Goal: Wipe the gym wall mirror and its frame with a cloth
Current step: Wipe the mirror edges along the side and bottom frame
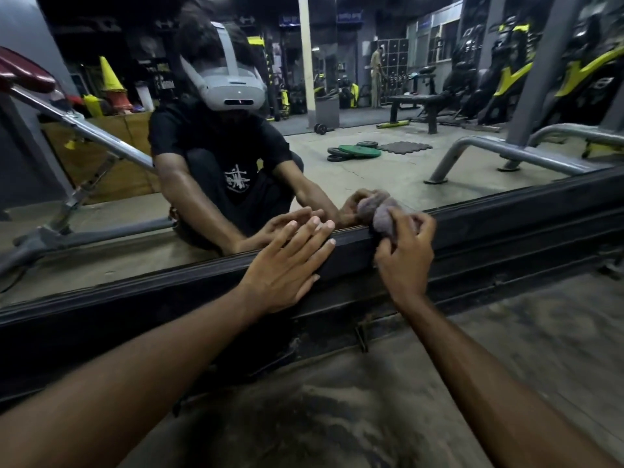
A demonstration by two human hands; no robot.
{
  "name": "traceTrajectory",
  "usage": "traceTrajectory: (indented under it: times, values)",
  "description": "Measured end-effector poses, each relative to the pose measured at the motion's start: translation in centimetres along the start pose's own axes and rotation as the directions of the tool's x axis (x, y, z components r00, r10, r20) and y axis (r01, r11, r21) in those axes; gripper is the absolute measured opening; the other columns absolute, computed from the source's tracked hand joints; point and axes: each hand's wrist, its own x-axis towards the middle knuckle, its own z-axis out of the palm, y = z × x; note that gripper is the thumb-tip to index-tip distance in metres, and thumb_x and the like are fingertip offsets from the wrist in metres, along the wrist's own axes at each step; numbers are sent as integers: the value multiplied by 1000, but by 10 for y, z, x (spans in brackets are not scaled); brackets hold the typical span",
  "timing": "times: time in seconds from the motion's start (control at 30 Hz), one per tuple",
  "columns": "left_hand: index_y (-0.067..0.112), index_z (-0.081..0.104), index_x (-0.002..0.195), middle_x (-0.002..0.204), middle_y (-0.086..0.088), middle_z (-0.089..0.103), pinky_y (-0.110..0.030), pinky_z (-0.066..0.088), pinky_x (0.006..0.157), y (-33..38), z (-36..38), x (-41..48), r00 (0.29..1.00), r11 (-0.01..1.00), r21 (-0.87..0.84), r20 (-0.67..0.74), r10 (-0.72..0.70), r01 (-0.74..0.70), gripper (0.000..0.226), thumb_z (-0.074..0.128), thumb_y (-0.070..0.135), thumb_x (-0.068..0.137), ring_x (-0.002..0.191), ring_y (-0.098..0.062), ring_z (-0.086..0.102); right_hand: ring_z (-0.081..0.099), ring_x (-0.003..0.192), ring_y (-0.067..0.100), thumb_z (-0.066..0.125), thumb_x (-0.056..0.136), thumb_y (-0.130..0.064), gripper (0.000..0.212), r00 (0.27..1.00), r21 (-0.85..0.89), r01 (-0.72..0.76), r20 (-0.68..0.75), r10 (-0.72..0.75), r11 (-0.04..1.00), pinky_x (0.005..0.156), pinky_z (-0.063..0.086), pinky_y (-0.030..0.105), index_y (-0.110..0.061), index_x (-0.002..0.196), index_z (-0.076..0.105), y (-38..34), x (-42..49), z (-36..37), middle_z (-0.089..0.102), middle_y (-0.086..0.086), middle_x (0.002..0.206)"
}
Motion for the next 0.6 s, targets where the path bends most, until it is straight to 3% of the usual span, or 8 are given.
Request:
traceTrajectory:
  times: [0.07,0.13,0.23,0.37,0.4,0.5,0.6]
  values:
    - [8,33,157,169,-19,15,-53,11,125,4,3,8,999,999,-20,-7,-43,43,73,52,44,96,156,-37,13,58,103,32,66,77,3,56,969,-9,198,152,-195,980,86,52,35,-15,130,65,-1,-16,3,48,16,127]
    - [5,34,156,168,-20,15,-53,8,126,10,6,11,999,998,-43,-1,-52,52,74,54,44,95,156,-38,12,58,100,27,67,77,4,54,960,-6,200,201,-195,980,84,52,35,-14,127,66,9,-25,-1,49,13,125]
    - [4,35,154,167,-21,20,-52,5,125,10,10,12,998,996,-66,-1,-56,56,77,57,44,92,155,-37,15,49,87,15,62,83,2,46,998,-63,-47,45,50,997,82,52,38,-17,124,66,17,-12,-6,47,10,119]
    - [5,33,155,168,-20,18,-52,7,126,13,11,18,998,994,-93,-14,-58,56,79,56,45,91,155,-37,13,45,83,17,59,86,-1,39,929,-85,-363,-109,353,928,86,47,38,-14,123,61,15,-2,-14,40,5,120]
    - [5,33,156,168,-20,18,-52,7,126,14,12,19,998,993,-95,-21,-65,63,80,57,45,91,155,-37,14,46,84,18,60,85,-1,40,944,-90,-325,-97,317,941,85,48,38,-12,124,60,12,-8,-12,40,7,122]
    - [5,34,155,167,-21,19,-54,11,125,18,13,24,996,993,-88,-29,-85,82,80,58,45,90,155,-37,16,44,96,8,70,81,-3,50,991,-62,20,134,-12,998,89,46,25,-10,129,56,7,-39,-4,38,10,126]
    - [4,33,155,167,-21,19,-55,11,124,22,16,27,995,993,-73,-32,-90,88,80,57,45,90,155,-37,16,40,98,2,71,86,-4,39,978,11,105,180,-105,994,88,38,13,-19,117,53,17,-44,0,34,4,122]
